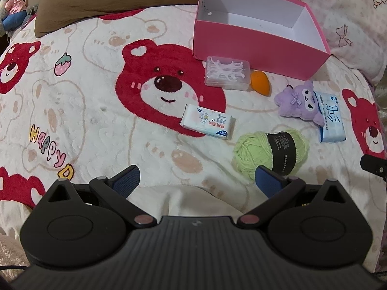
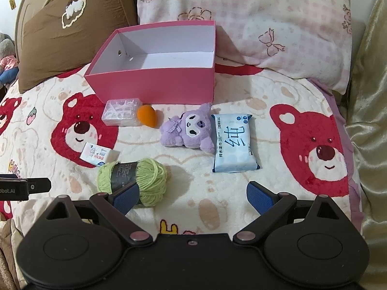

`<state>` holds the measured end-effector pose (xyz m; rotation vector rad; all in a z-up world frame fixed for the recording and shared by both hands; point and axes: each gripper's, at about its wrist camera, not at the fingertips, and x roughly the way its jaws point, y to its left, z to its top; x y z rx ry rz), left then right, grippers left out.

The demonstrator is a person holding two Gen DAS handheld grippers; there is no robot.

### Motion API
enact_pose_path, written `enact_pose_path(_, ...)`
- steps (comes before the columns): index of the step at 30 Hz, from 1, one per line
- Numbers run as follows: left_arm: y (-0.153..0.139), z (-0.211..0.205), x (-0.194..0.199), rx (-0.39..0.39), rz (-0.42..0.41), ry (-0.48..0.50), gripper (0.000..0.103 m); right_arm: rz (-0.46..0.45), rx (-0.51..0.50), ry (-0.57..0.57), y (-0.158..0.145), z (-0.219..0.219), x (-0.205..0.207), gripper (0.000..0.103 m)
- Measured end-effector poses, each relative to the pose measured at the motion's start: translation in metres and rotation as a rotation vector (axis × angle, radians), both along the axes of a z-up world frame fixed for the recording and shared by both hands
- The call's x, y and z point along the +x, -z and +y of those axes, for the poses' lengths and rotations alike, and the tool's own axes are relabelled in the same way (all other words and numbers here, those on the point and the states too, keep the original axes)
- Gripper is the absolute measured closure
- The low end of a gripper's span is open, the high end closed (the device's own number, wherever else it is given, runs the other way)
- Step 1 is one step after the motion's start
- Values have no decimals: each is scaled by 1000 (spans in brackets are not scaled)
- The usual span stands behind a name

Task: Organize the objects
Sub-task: 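Move the left tool toward the green yarn ball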

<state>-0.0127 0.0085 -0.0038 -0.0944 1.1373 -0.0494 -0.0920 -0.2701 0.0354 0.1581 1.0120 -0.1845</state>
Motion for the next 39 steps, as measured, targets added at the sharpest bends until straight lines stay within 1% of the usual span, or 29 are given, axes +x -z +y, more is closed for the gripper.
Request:
enact_pose_path(1, 0, 0, 0, -5, 1, 195, 0, 0, 1, 3, 0, -1, 0, 5)
enact_pose_path(22, -6, -2, -4, -4, -7, 239, 0, -3, -5, -6, -2, 2, -1, 5)
enact_pose_path(24, -7, -1, -3, -6, -4, 226, 0, -2, -3, -5, -1, 1, -2, 5)
enact_pose_path(26, -6, -1, 0, -4, 4, 208, 0, -21, 20, -2, -4, 1, -4, 5)
enact_pose_path(29, -7, -3, 3, -2, 12, 227, 0, -64, 96, -44, -15, 3, -9, 5)
enact_pose_path(30, -9, -3, 4, -9, 13, 233, 0, -82, 100, -54, -19, 5, -11, 5)
enact_pose_path(33, -17, -4, 9, -26, 6, 256, 0, -106, 76, -94, -26, 11, -12, 5)
enact_pose_path(36, -23, -8, 12, -17, -5, 285, 0, -101, 56, -131, -24, 17, -12, 5)
enact_pose_path(39, -26, -14, 16, -6, -10, 322, 0, -100, 20, -193, -19, 26, -12, 5)
